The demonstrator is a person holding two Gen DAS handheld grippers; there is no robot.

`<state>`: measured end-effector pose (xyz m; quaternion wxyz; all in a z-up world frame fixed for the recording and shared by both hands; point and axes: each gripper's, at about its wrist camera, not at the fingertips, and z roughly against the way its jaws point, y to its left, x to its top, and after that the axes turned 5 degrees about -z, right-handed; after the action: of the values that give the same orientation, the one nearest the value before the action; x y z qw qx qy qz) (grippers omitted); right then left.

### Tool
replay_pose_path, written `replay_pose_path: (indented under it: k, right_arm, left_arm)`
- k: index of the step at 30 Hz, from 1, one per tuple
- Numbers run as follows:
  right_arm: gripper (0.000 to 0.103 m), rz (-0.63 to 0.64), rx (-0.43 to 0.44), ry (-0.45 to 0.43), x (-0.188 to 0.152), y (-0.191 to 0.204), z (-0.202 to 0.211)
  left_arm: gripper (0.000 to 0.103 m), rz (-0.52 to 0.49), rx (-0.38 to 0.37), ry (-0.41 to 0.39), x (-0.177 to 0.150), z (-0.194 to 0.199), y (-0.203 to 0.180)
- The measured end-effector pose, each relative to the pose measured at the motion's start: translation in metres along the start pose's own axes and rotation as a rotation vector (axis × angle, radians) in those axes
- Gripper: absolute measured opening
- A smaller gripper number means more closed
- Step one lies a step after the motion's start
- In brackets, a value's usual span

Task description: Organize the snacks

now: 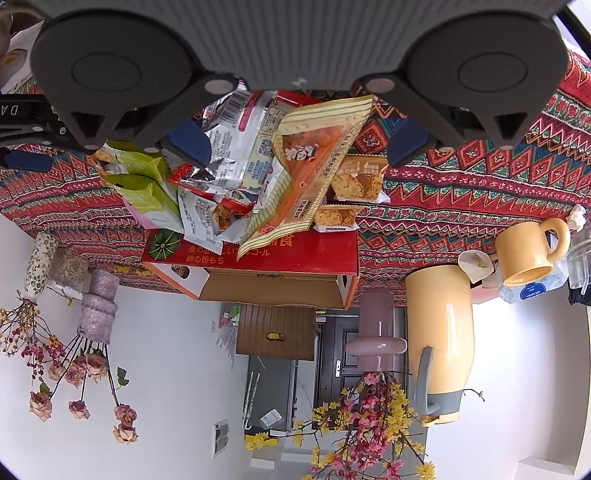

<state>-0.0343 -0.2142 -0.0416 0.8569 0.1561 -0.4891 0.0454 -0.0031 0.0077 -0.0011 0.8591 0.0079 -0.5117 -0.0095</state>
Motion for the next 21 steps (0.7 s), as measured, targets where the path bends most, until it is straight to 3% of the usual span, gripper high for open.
replay_pose_path:
  k: [21]
  right_arm:
    - [0.103, 0.0, 0.0, -0.001, -0.0011, 0.0007, 0.0]
  left_arm:
    - [0.103, 0.011, 0.005, -0.003, -0.0019, 0.0012, 0.0026]
